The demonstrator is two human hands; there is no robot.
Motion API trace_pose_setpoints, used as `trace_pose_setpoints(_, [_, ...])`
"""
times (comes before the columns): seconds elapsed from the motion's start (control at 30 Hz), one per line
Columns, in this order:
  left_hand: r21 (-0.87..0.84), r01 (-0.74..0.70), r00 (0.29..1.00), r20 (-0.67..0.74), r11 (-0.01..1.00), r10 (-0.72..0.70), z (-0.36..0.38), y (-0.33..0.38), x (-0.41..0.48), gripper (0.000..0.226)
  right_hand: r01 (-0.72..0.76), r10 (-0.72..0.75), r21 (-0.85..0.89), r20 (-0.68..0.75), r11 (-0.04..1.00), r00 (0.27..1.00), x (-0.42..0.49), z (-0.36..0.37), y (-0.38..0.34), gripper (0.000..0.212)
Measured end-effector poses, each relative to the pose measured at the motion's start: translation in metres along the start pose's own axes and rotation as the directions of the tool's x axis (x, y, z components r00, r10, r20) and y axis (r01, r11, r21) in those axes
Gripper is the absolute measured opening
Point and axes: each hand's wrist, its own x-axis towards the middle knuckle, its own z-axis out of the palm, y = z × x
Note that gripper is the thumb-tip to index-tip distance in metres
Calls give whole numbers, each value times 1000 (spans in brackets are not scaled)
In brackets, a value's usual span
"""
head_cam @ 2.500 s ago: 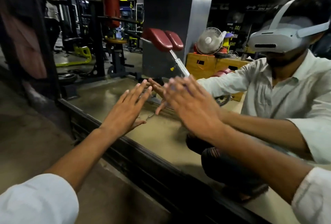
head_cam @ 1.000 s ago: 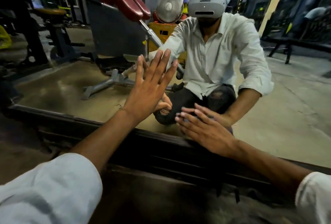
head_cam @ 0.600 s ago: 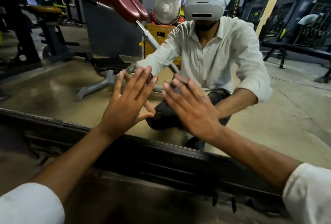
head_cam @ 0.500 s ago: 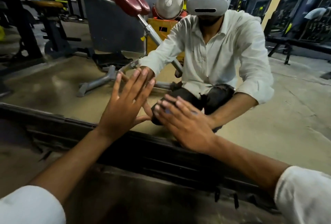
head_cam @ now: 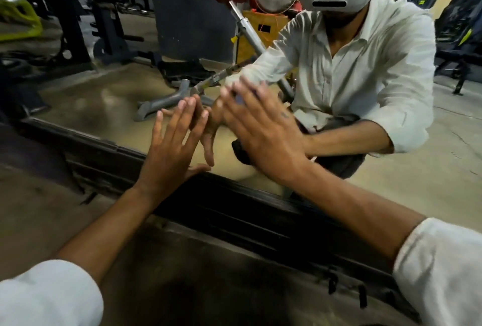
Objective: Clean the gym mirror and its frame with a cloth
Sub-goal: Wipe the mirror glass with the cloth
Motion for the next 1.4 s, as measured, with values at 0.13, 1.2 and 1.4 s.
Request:
trace_pose_setpoints(0.13, [61,0,999,48,998,-3,9,4,-16,138,113,-140,173,155,978,978,-67,42,-82,63])
trace_pose_setpoints(1.2, [199,-16,997,82,980,0,-115,-95,96,138,177,-176,-6,78,984,981,100,-7,-6,60])
trace_pose_setpoints(1.4, [159,-8,989,144,987,-15,-86,-95,59,129,38,-38,55,-11,998,999,97,10,-46,59])
